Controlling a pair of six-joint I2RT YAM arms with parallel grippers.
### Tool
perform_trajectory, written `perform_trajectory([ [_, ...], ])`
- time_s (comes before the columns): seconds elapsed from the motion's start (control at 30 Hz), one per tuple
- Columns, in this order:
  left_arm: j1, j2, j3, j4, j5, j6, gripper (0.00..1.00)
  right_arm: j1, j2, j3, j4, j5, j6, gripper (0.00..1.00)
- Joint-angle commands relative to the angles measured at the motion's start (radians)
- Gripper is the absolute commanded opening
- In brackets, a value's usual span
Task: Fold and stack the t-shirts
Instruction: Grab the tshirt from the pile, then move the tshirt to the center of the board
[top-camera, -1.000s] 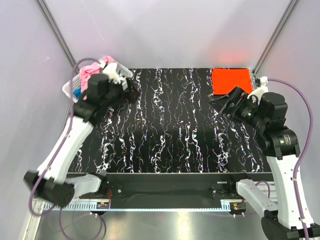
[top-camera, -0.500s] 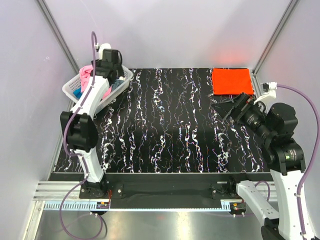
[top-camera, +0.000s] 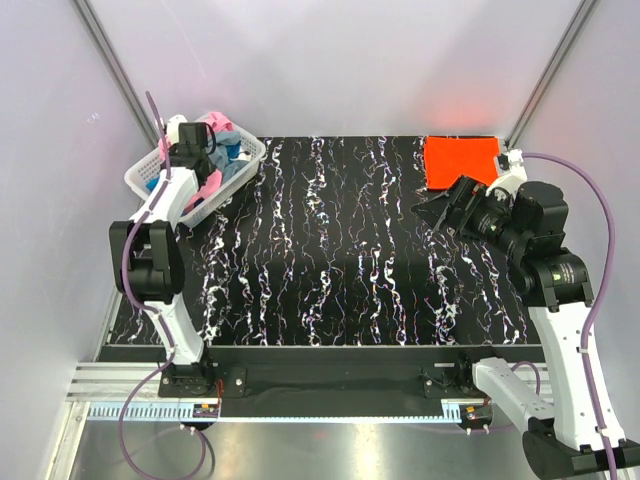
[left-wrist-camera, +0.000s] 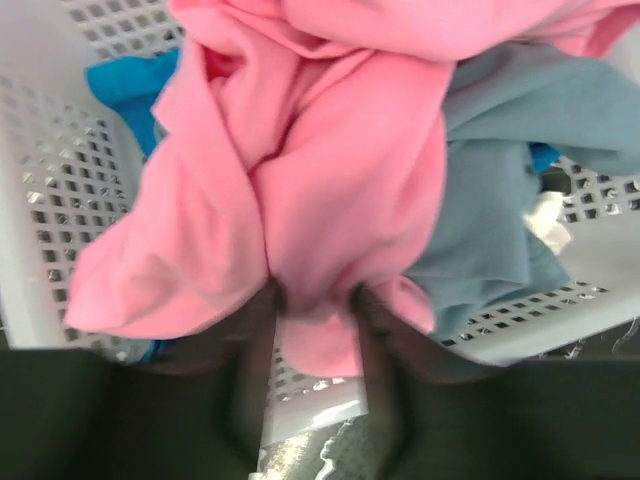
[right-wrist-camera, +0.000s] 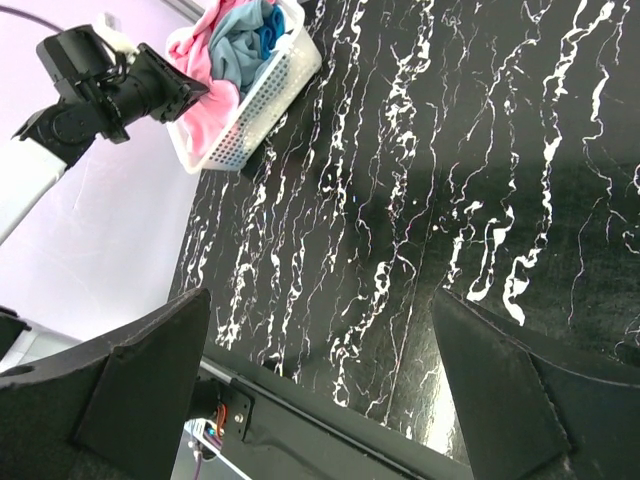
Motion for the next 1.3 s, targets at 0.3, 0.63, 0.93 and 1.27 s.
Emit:
perform_trajectory([
  [0.3, -0.050, -0.301, 0.145, 0.086, 0.147, 0.033, 0.00, -0.001, 0.006, 0.017, 0.006, -0.064, 0.036, 1.00],
  [0.63, -0.102, -0.617, 0.083, 0.365, 0.635, -0.162, 0.00, -0.001, -0.031, 0.000, -0.053, -0.021, 0.099, 1.00],
  [0.93, -0.387, -0.804, -0.263, 0.327, 0.836, -0.170, 0.00, 0.001, -0.044, -0.003, -0.091, -0.015, 0.113, 1.00],
  [1.27, -0.690, -0.872, -0.684, 0.320, 0.956, -0.187, 0.42, -0.001, -0.018, -0.132, -0.037, -0.027, 0.150, 1.00],
])
